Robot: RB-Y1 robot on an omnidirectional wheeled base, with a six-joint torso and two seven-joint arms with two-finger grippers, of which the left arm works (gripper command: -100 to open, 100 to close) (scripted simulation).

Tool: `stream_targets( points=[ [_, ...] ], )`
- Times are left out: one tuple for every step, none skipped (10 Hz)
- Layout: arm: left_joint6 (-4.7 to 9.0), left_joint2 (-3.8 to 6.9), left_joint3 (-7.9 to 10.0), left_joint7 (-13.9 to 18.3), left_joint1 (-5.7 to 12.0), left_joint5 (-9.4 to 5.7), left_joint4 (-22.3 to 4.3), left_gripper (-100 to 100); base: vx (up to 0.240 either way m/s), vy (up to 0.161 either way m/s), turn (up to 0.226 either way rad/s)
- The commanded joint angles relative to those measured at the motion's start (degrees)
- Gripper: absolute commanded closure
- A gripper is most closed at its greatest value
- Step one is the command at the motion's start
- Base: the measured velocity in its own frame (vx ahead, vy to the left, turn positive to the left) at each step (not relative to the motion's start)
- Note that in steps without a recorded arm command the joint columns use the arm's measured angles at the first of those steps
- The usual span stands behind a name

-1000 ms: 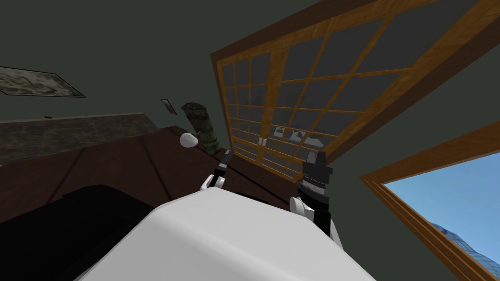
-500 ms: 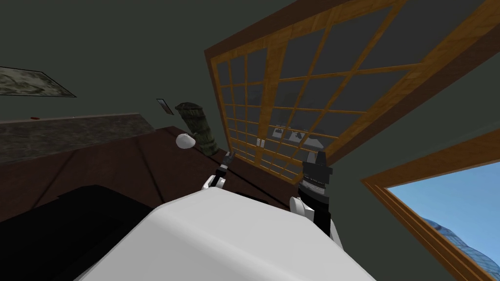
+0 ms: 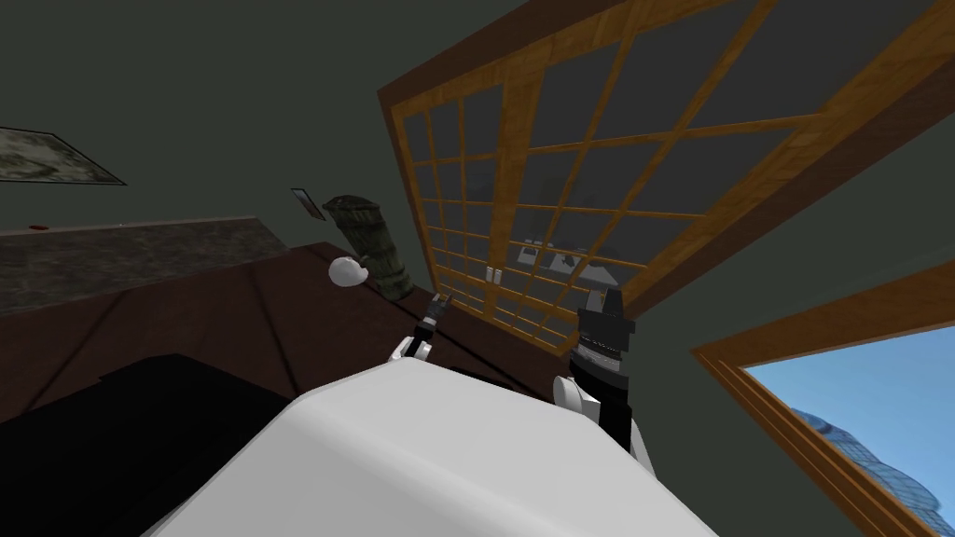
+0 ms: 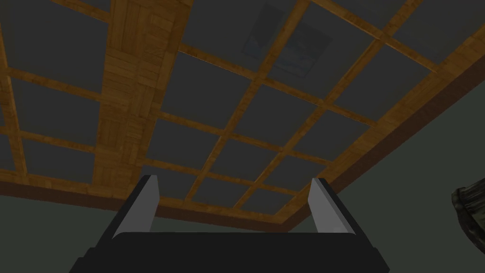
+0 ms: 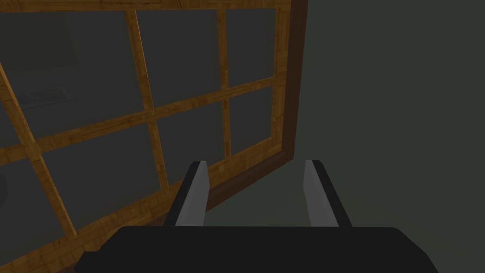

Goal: Pull the door open

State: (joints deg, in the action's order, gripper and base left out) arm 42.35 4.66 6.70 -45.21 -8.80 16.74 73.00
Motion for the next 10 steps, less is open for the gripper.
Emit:
stream_targets(
  points=[
    [0.17, -0.39, 0.13, -2.1, 0.35, 1.00, -1.5, -100, 0.096, -0.038, -0.021],
    [0.41, -0.54, 0.30, -3.2, 0.77, 1.53, -2.8, -100, 0.090, -0.024, -0.019],
    [0.65, -0.70, 0.46, -4.3, 1.18, 2.04, -4.0, -100, 0.097, -0.033, -0.022],
    [0.89, -0.87, 0.63, -5.4, 1.59, 2.56, -5.3, -100, 0.116, -0.054, -0.018],
    [1.13, -1.03, 0.79, -6.5, 2.00, 3.07, -6.5, -100, 0.124, -0.046, -0.015],
    [1.37, -1.19, 0.96, -7.6, 2.42, 3.59, -7.7, -100, 0.118, -0.037, -0.020],
    [1.61, -1.36, 1.12, -8.7, 2.83, 4.10, -9.0, -100, 0.102, -0.045, -0.021],
    [1.83, -1.56, 1.27, -9.7, 3.21, 4.57, -10.1, -100, 0.101, -0.039, -0.020],
    [2.04, -1.77, 1.41, -10.7, 3.59, 5.04, -11.2, -100, 0.091, -0.020, -0.013],
    [2.26, -1.97, 1.56, -11.8, 3.97, 5.50, -12.3, -100, 0.089, -0.031, -0.020]
  ],
)
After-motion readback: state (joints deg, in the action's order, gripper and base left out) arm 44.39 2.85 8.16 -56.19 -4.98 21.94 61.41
